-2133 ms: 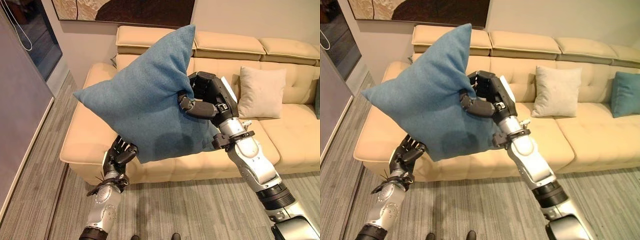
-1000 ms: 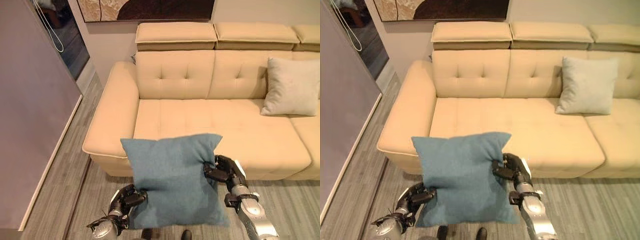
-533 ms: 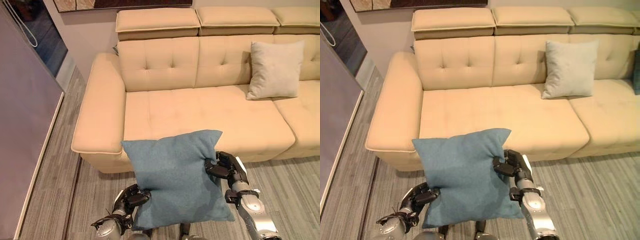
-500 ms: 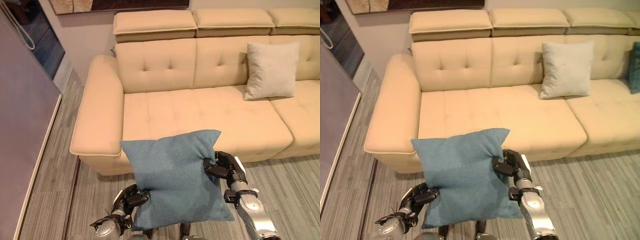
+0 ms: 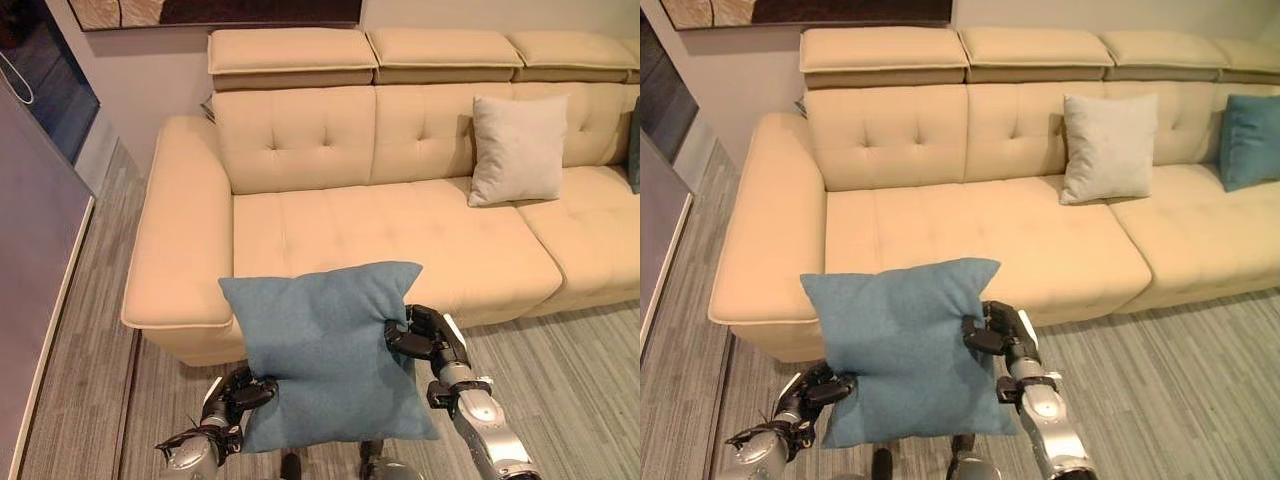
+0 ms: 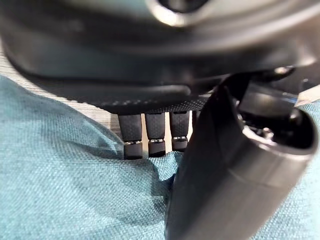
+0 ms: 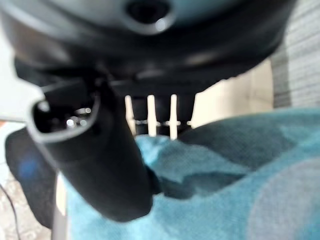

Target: Pick up all the scattered cushions and arrange them neatly on the sofa.

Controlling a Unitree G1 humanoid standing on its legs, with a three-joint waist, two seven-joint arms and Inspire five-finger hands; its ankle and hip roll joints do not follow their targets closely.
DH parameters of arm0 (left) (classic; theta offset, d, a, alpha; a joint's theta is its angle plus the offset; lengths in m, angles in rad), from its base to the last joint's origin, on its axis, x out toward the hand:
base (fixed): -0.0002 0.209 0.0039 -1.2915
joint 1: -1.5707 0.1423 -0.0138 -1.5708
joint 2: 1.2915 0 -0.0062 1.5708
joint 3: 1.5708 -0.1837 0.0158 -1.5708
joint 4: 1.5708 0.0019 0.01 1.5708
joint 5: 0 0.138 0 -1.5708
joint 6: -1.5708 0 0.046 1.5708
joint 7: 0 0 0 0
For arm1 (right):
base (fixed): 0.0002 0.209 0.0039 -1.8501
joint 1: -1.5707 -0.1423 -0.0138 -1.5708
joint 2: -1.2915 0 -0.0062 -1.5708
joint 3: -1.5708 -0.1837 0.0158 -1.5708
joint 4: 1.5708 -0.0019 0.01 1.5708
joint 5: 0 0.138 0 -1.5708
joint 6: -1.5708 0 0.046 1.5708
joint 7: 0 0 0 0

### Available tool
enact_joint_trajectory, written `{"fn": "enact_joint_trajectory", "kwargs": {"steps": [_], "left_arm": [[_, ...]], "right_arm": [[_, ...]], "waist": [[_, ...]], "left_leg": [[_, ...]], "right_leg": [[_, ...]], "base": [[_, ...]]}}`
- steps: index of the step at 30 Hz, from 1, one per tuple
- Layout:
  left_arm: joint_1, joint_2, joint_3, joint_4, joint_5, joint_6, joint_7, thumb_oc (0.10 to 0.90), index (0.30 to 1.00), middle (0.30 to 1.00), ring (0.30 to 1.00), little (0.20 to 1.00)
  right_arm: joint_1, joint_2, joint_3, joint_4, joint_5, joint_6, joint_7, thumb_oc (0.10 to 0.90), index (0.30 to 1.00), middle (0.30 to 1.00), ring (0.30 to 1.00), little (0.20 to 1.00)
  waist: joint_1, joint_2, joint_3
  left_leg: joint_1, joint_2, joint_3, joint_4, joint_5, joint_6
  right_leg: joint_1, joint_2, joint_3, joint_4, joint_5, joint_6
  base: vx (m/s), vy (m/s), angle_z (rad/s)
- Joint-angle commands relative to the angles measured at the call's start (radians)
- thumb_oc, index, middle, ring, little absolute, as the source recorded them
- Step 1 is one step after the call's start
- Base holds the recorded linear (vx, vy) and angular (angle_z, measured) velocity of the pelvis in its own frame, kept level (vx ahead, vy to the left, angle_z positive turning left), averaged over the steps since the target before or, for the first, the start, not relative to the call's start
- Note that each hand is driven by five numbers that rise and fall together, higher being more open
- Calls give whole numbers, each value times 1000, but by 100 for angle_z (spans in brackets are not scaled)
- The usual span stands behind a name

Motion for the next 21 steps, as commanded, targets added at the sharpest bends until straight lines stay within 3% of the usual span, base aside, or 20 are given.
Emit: {"fn": "enact_joint_trajectory", "kwargs": {"steps": [1, 4, 5, 9, 11, 15, 21], "left_arm": [[-111, -74, -36, -170, 0, -140, -71, 400, 300, 300, 300, 300], [-114, -80, -45, -178, -8, -140, -74, 400, 300, 300, 300, 300], [-122, -86, -52, -175, -6, -140, -74, 400, 300, 300, 300, 300], [-122, -95, -44, -176, -11, -142, -69, 400, 300, 300, 300, 300], [-116, -102, -42, -169, -11, -134, -70, 400, 300, 300, 300, 300], [-117, -100, -43, -164, 8, -126, -72, 400, 300, 300, 300, 300], [-97, -88, -36, -175, 12, -121, -77, 400, 300, 300, 300, 300]], "right_arm": [[-80, -15, -21, -125, 5, -118, 20, 400, 300, 300, 300, 300], [-67, -23, -29, -121, 16, -121, 14, 400, 300, 300, 300, 300], [-72, -38, -32, -119, 28, -129, 6, 400, 300, 300, 300, 300], [-76, -49, -28, -123, 33, -128, 5, 400, 300, 300, 300, 300], [-68, -51, -39, -120, 35, -124, 3, 400, 300, 300, 300, 300], [-60, -45, -46, -112, 34, -121, -7, 400, 300, 300, 300, 300], [-60, -25, -36, -107, 18, -115, 3, 400, 300, 300, 300, 300]], "waist": [[12, -1, -69], [6, -5, -71], [10, -10, -51], [21, -15, -35], [27, -24, -36], [40, -9, -41], [53, -7, -76]], "left_leg": [[-25, 8, -74, 95, -136, -46], [-47, 38, -80, 174, -160, -85], [-126, 80, -67, 338, -108, -129], [-203, 97, -54, 465, -69, -132], [-248, 82, -23, 407, -110, -108], [-304, 49, 35, 256, -18, -103], [-211, 25, 6, 166, -34, -79]], "right_leg": [[72, 27, -32, 48, -68, 23], [113, 35, -59, 27, -86, 3], [163, 55, -74, -9, -104, -26], [196, 66, -81, -30, -118, -46], [219, 67, -75, -47, -132, -44], [264, 95, -66, -67, -157, -39], [289, 98, -35, -35, -185, -28]], "base": [[162, -153, 54], [159, -259, 43], [102, -285, 57], [67, -157, 6], [211, -91, -8], [176, 44, 2], [193, 110, -26]]}}
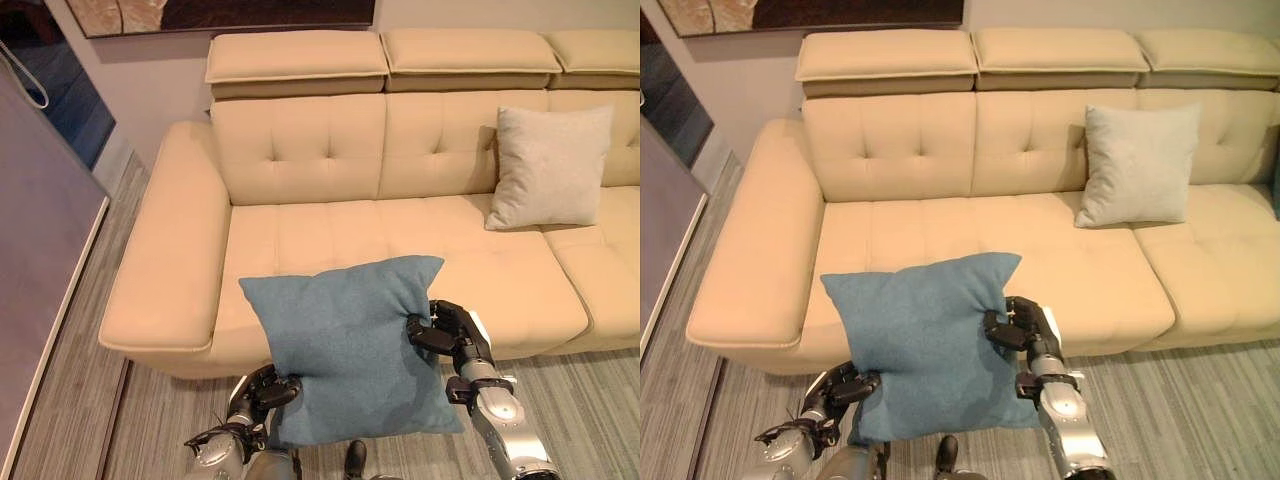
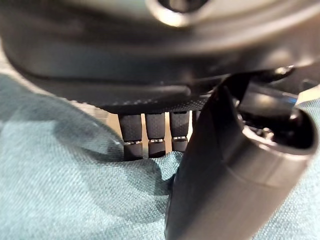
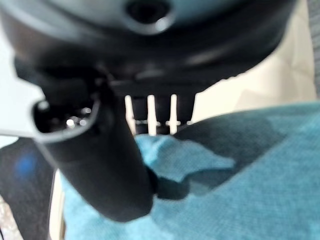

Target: Pick up all the scattered cushions and arrange them neatly on the sofa.

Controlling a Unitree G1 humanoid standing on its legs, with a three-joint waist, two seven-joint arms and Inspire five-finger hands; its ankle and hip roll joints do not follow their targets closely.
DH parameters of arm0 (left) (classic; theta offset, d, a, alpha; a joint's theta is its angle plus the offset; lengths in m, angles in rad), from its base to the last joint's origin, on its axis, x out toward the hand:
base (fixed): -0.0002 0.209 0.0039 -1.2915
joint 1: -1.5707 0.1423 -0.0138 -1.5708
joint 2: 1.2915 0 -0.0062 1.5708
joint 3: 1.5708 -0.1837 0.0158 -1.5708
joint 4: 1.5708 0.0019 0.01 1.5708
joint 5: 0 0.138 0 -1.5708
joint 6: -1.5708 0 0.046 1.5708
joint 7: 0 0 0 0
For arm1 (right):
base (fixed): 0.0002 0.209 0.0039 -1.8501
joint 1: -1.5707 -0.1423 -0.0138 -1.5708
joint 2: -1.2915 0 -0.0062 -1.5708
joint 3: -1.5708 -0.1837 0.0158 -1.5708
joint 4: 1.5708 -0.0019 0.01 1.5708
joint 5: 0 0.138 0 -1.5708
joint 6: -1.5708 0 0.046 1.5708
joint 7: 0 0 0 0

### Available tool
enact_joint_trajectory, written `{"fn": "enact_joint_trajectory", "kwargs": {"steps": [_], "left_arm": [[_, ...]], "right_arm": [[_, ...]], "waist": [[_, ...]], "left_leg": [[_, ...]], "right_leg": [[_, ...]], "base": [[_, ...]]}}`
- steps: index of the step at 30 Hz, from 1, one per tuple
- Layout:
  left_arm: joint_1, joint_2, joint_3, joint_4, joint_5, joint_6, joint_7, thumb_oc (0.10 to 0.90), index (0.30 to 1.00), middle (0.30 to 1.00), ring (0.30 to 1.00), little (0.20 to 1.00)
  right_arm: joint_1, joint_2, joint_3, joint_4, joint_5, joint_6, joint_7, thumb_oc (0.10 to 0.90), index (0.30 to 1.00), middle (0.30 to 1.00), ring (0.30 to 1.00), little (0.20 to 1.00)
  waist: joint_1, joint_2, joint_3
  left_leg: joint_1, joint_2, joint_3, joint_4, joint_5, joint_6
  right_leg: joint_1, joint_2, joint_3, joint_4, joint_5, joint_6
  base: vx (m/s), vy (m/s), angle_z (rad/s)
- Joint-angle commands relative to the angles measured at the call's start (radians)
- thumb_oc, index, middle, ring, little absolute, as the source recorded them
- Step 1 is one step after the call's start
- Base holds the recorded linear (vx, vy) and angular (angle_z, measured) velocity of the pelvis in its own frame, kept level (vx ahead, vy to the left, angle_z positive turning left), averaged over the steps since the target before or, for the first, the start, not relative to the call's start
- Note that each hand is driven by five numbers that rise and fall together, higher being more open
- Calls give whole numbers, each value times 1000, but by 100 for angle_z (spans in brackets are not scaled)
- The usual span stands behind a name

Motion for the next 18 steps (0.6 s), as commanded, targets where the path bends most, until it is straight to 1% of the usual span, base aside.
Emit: {"fn": "enact_joint_trajectory", "kwargs": {"steps": [1, 2, 4, 5, 6, 8, 9, 10, 12, 13, 15, 16, 18], "left_arm": [[-83, -3, 4, -173, 6, -119, -73, 400, 300, 300, 300, 300], [-83, -3, 4, -173, 6, -119, -73, 400, 300, 300, 300, 300], [-84, 6, 5, -177, 11, -121, -72, 400, 300, 300, 300, 300], [-85, 11, 8, -182, 14, -122, -71, 400, 300, 300, 300, 300], [-85, 16, 9, -191, 10, -124, -68, 400, 300, 300, 300, 300], [-83, 24, 16, -198, 5, -129, -61, 400, 300, 300, 300, 300], [-82, 28, 20, -199, 4, -130, -62, 400, 300, 300, 300, 300], [-79, 30, 21, -201, 5, -132, -63, 400, 300, 300, 300, 300], [-78, 26, 22, -194, 0, -134, -63, 400, 300, 300, 300, 300], [-81, 23, 19, -190, -4, -135, -62, 400, 300, 300, 300, 300], [-83, 20, 15, -185, -3, -137, -62, 400, 300, 300, 300, 300], [-83, 20, 15, -184, -3, -137, -62, 400, 300, 300, 300, 300], [-86, 16, 10, -183, -2, -140, -63, 400, 300, 300, 300, 300]], "right_arm": [[-65, 25, 32, -109, 10, -111, 36, 400, 300, 300, 300, 300], [-65, 26, 32, -109, 10, -111, 36, 400, 300, 300, 300, 300], [-71, 33, 34, -108, 7, -112, 39, 400, 300, 300, 300, 300], [-76, 37, 37, -106, 3, -112, 40, 400, 300, 300, 300, 300], [-82, 41, 39, -107, -1, -111, 41, 400, 300, 300, 300, 300], [-98, 50, 45, -106, -7, -109, 42, 400, 300, 300, 300, 300], [-99, 55, 45, -106, -7, -109, 44, 400, 300, 300, 300, 300], [-98, 60, 46, -108, -8, -109, 46, 400, 300, 300, 300, 300], [-101, 63, 49, -107, -11, -107, 50, 400, 300, 300, 300, 300], [-105, 58, 49, -110, -10, -108, 48, 400, 300, 300, 300, 300], [-105, 55, 46, -111, -9, -108, 43, 400, 300, 300, 300, 300], [-105, 54, 46, -111, -9, -108, 43, 400, 300, 300, 300, 300], [-102, 51, 42, -116, -8, -112, 38, 400, 300, 300, 300, 300]], "waist": [[31, -75, -97], [32, -75, -96], [37, -76, -102], [39, -74, -102], [41, -71, -95], [35, -62, -79], [32, -55, -77], [29, -51, -75], [20, -43, -74], [12, -40, -73], [-1, -41, -70], [-1, -40, -69], [-11, -43, -64]], "left_leg": [[27, -53, -8, 85, -166, -20], [28, -53, -6, 84, -166, -20], [50, -58, -6, 74, -179, -3], [59, -61, -6, 74, -186, 6], [65, -61, -3, 76, -191, 17], [79, -57, -1, 70, -195, 35], [90, -57, -2, 60, -198, 40], [103, -58, -3, 48, -199, 44], [127, -60, -17, 27, -200, 45], [142, -64, -29, 15, -204, 43], [157, -71, -51, 10, -213, 41], [159, -70, -52, 10, -214, 40], [171, -76, -75, 9, -222, 36]], "right_leg": [[38, -76, 14, 88, -104, 93], [37, -76, 16, 89, -105, 94], [24, -92, 22, 148, -111, 107], [10, -102, 21, 188, -107, 117], [-21, -113, 26, 254, -101, 128], [-89, -130, 33, 373, -56, 161], [-111, -136, 32, 400, -47, 170], [-132, -143, 30, 421, -41, 170], [-155, -141, 34, 383, -48, 157], [-169, -134, 45, 326, -52, 146], [-194, -122, 84, 261, -36, 146], [-191, -121, 83, 259, -36, 146], [-207, -113, 118, 210, -11, 151]], "base": [[113, 94, -12], [92, 101, -3], [109, 117, -7], [113, 141, -8], [82, 132, -9], [46, 121, -9], [61, 105, -4], [100, 79, -6], [154, 41, -7], [186, -10, -3], [141, -35, 9], [97, -47, 30], [127, -75, 43]]}}
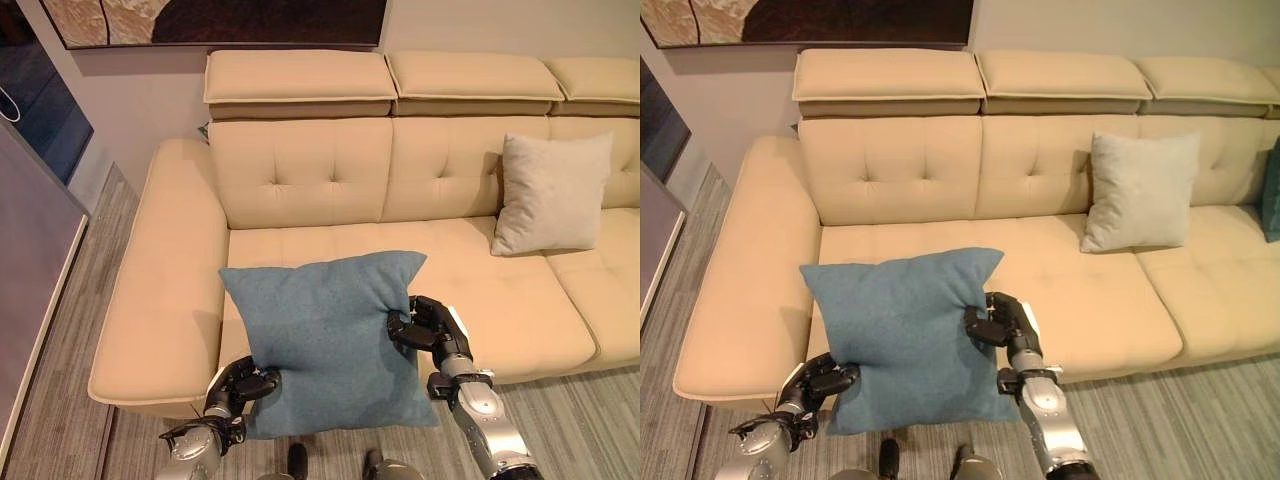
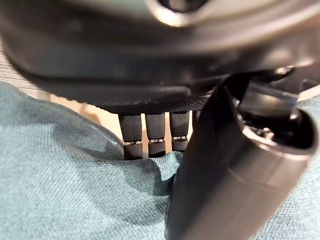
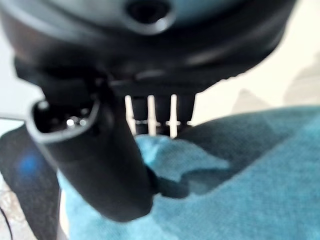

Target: Pick up all the scattered cushions and arrange them neatly on the sofa.

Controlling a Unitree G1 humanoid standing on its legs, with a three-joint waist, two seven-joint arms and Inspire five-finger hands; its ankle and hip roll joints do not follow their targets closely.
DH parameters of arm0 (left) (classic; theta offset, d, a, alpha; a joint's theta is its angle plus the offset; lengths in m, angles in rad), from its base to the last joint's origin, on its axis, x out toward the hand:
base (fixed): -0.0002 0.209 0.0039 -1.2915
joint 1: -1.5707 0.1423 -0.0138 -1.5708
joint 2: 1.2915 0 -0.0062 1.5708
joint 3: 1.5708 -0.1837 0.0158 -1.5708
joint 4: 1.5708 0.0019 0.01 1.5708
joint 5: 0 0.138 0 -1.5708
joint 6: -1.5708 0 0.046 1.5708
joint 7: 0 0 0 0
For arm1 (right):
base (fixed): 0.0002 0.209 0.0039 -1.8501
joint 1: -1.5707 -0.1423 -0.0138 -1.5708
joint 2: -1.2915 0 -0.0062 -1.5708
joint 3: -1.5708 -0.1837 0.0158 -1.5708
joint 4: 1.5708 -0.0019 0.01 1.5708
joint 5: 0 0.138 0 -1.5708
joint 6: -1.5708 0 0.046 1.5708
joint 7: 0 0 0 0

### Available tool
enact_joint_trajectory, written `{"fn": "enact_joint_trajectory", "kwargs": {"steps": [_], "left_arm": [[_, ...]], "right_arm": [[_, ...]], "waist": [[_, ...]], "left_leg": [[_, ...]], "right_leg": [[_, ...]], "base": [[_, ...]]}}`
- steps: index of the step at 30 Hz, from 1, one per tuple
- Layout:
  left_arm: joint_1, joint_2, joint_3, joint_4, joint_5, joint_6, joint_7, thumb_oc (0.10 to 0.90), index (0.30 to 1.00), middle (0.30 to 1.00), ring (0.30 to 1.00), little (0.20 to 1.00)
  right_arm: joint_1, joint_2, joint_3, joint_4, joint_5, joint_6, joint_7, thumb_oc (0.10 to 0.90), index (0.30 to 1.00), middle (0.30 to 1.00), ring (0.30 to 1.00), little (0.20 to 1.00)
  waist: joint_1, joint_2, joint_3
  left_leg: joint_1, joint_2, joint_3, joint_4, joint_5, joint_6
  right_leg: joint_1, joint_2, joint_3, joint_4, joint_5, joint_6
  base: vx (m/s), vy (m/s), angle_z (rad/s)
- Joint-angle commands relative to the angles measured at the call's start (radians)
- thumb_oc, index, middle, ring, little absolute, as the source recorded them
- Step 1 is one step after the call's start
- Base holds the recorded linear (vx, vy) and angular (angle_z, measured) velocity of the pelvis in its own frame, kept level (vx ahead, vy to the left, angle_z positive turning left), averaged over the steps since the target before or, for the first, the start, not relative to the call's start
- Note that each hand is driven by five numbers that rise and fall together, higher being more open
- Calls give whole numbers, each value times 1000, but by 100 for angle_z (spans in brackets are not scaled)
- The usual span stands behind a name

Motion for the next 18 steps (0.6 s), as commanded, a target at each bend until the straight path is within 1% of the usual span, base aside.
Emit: {"fn": "enact_joint_trajectory", "kwargs": {"steps": [1, 2, 3, 4, 5, 6, 7, 8, 9, 10, 12, 13, 14, 16, 18], "left_arm": [[-72, -65, -34, -154, -8, -141, -66, 400, 300, 300, 300, 300], [-71, -66, -33, -150, -7, -139, -68, 400, 300, 300, 300, 300], [-64, -71, -33, -141, 0, -137, -71, 400, 300, 300, 300, 300], [-60, -76, -35, -139, -3, -135, -73, 400, 300, 300, 300, 300], [-60, -80, -38, -137, -4, -133, -73, 400, 300, 300, 300, 300], [-70, -83, -50, -137, -4, -132, -75, 400, 300, 300, 300, 300], [-84, -89, -60, -135, -3, -132, -80, 400, 300, 300, 300, 300], [-87, -93, -63, -137, -6, -131, -81, 400, 300, 300, 300, 300], [-87, -95, -62, -137, -9, -132, -82, 400, 300, 300, 300, 300], [-78, -98, -62, -132, -8, -125, -89, 400, 300, 300, 300, 300], [-77, -98, -63, -128, -3, -123, -88, 400, 300, 300, 300, 300], [-78, -98, -62, -124, 5, -118, -86, 400, 300, 300, 300, 300], [-78, -98, -62, -124, 5, -118, -86, 400, 300, 300, 300, 300], [-80, -98, -60, -123, 6, -116, -79, 400, 300, 300, 300, 300], [-63, -92, -50, -139, 1, -117, -75, 400, 300, 300, 300, 300]], "right_arm": [[-71, -10, 7, -110, 0, -115, 25, 400, 300, 300, 300, 300], [-75, -13, 7, -105, 3, -114, 23, 400, 300, 300, 300, 300], [-67, -17, 12, -106, 3, -113, 28, 400, 300, 300, 300, 300], [-56, -23, 12, -106, 6, -111, 34, 400, 300, 300, 300, 300], [-44, -33, 6, -110, 11, -113, 32, 400, 300, 300, 300, 300], [-32, -40, -5, -113, 20, -116, 30, 400, 300, 300, 300, 300], [-26, -54, -19, -112, 26, -121, 21, 400, 300, 300, 300, 300], [-22, -69, -26, -110, 28, -122, 18, 400, 300, 300, 300, 300], [-20, -70, -27, -110, 31, -120, 18, 400, 300, 300, 300, 300], [-17, -76, -35, -104, 36, -117, 21, 400, 300, 300, 300, 300], [-14, -76, -36, -105, 38, -116, 21, 400, 300, 300, 300, 300], [-12, -76, -38, -106, 38, -116, 20, 400, 300, 300, 300, 300], [-12, -76, -38, -106, 38, -116, 20, 400, 300, 300, 300, 300], [-18, -73, -36, -98, 36, -114, 10, 400, 300, 300, 300, 300], [-20, -63, -27, -94, 31, -108, 12, 400, 300, 300, 300, 300]], "waist": [[3, -6, -58], [2, -11, -60], [3, -16, -74], [2, -16, -84], [-1, -14, -88], [-7, -13, -82], [-13, -17, -68], [-14, -19, -55], [-16, -19, -52], [-15, -21, -53], [-13, -23, -55], [-12, -25, -60], [-12, -25, -60], [1, -25, -55], [13, -24, -61]], "left_leg": [[1, 5, -63, 90, -150, -50], [5, 2, -67, 89, -155, -54], [15, 9, -67, 80, -162, -62], [17, 20, -76, 79, -165, -76], [14, 37, -85, 90, -170, -98], [-6, 50, -89, 130, -175, -117], [-53, 63, -69, 207, -169, -141], [-90, 75, -48, 275, -149, -153], [-103, 82, -40, 303, -143, -155], [-122, 97, -9, 299, -149, -146], [-124, 95, -4, 276, -149, -143], [-139, 92, 0, 234, -132, -140], [-138, 92, 0, 232, -131, -140], [-195, 74, 2, 197, -81, -142], [-173, 76, -5, 174, -80, -140]], "right_leg": [[72, 37, 4, -111, 101, 13], [85, 32, -5, -135, 109, 14], [107, 33, -17, -162, 110, 8], [125, 43, -24, -182, 106, 0], [144, 49, -50, -193, 97, -12], [160, 53, -69, -203, 83, -24], [183, 48, -94, -219, 72, -34], [203, 50, -105, -226, 66, -46], [211, 52, -109, -230, 62, -51], [235, 52, -120, -243, 48, -57], [243, 51, -124, -248, 46, -54], [254, 54, -125, -255, 43, -50], [254, 54, -124, -256, 43, -50], [276, 66, -115, -263, 29, -48], [284, 74, -99, -249, 18, -45]], "base": [[142, -105, 57], [202, -185, 62], [231, -242, 68], [275, -328, 42], [225, -343, 40], [153, -345, 56], [95, -297, 95], [54, -202, 102], [122, -136, 79], [96, -59, 34], [119, -9, 1], [118, 12, -3], [114, 21, 0], [147, 65, -1], [236, 155, -31]]}}
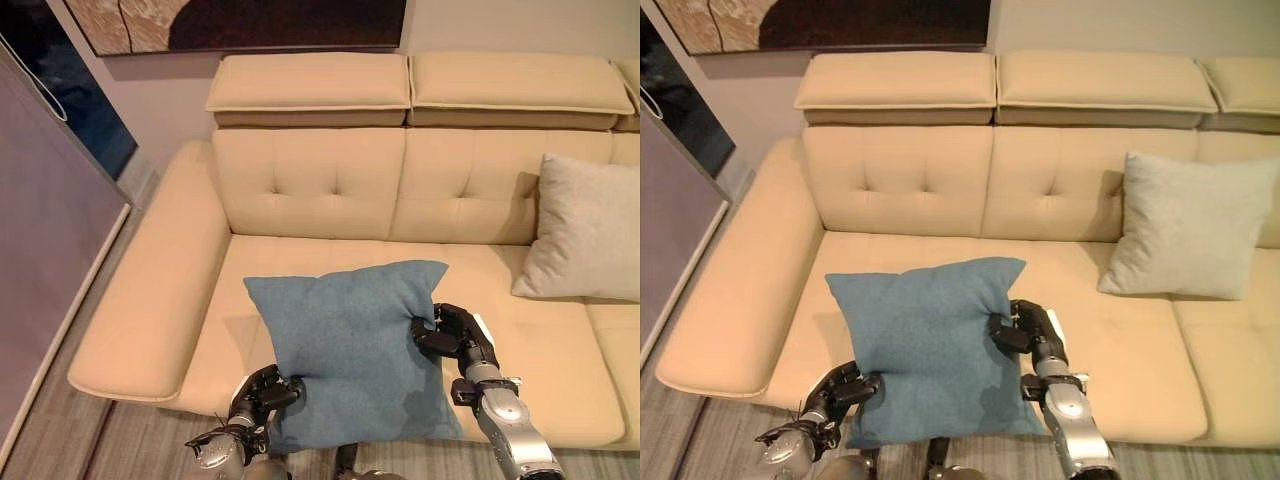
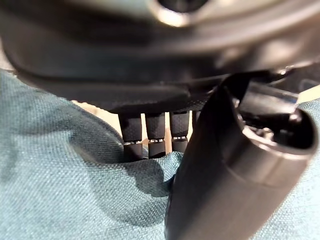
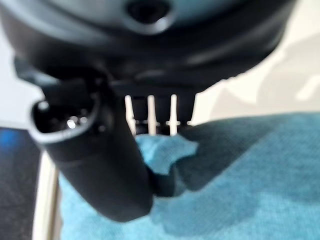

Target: Pick up all the scattered cushions and arrange them neatly on the sofa.

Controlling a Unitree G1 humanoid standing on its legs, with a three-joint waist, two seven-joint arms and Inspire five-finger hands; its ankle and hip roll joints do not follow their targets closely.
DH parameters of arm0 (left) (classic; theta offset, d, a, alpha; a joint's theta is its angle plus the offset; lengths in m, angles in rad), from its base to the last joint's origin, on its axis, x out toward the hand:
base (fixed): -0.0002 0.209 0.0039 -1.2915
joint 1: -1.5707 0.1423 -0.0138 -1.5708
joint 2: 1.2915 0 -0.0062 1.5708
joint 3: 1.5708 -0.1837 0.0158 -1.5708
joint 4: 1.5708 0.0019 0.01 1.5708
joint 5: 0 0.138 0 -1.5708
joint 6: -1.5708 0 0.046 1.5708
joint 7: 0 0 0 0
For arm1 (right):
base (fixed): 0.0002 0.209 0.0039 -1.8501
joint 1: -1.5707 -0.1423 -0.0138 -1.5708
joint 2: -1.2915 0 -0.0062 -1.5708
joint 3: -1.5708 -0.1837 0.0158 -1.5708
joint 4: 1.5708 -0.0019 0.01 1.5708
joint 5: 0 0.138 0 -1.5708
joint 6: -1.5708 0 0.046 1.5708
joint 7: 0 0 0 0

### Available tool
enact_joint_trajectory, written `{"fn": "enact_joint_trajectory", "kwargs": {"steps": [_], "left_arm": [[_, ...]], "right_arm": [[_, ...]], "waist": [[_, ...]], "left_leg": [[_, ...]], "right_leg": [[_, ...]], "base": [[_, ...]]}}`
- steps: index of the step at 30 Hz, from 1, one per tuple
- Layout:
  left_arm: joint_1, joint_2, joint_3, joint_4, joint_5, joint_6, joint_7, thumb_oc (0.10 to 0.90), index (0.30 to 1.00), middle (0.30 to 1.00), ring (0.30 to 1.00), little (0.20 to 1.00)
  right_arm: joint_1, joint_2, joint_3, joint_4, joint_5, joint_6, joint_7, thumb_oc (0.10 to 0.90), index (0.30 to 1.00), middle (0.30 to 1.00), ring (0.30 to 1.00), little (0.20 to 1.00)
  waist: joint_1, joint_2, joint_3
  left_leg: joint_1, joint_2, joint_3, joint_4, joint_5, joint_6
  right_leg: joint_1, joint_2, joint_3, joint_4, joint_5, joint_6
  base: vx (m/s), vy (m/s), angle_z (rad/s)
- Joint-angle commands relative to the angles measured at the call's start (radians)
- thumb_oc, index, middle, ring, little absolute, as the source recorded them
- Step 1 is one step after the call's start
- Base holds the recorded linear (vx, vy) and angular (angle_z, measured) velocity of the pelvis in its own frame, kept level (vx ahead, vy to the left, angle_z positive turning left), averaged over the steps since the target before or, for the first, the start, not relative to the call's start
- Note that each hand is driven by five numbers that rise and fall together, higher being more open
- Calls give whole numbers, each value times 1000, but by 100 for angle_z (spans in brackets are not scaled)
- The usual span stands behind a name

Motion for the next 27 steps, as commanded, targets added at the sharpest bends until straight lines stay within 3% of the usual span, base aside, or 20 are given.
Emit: {"fn": "enact_joint_trajectory", "kwargs": {"steps": [1, 3, 4, 7, 8, 16, 27], "left_arm": [[-76, -9, 3, -139, -1, -115, -71, 400, 300, 300, 300, 300], [-76, 10, 12, -145, 3, -113, -66, 400, 300, 300, 300, 300], [-73, 22, 29, -153, 0, -115, -60, 400, 300, 300, 300, 300], [-69, 35, 49, -169, -12, -124, -52, 400, 300, 300, 300, 300], [-68, 36, 49, -168, -9, -128, -54, 400, 300, 300, 300, 300], [-74, 19, 42, -162, 6, -138, -50, 400, 300, 300, 300, 300], [-141, 18, 33, -247, 36, -155, -5, 400, 300, 300, 300, 300]], "right_arm": [[-37, 22, 16, -137, 16, -108, 30, 400, 300, 300, 300, 300], [-42, 35, 27, -138, 13, -99, 37, 400, 300, 300, 300, 300], [-48, 48, 30, -137, 9, -95, 39, 400, 300, 300, 300, 300], [-59, 71, 31, -142, 4, -98, 43, 400, 300, 300, 300, 300], [-59, 75, 28, -143, 2, -100, 43, 400, 300, 300, 300, 300], [-38, 62, 19, -137, -7, -100, 34, 400, 300, 300, 300, 300], [-26, 42, 20, -145, -31, -96, 6, 400, 300, 300, 300, 300]], "waist": [[23, 20, -98], [31, 4, -118], [47, -4, -129], [42, 12, -98], [38, 14, -95], [15, 12, -115], [1, 43, -133]], "left_leg": [[69, 0, -11, 12, -34, 22], [105, -10, -3, 2, -56, 44], [129, -21, 9, -2, -81, 72], [152, -21, 12, -5, -91, 104], [157, -22, 11, -7, -93, 106], [196, -41, -15, -60, -91, 87], [232, -23, -31, -166, -42, 58]], "right_leg": [[80, -102, 41, 69, -110, 130], [84, -117, 66, 97, -115, 143], [68, -138, 80, 156, -116, 162], [-52, -164, 105, 356, -66, 206], [-64, -167, 106, 356, -63, 206], [-23, -142, 120, 145, -64, 175], [48, -118, 75, 17, -54, 165]], "base": [[272, 211, -53], [279, 306, -62], [182, 309, -65], [30, 218, -24], [16, 81, 8], [65, -39, 24], [45, -64, 6]]}}
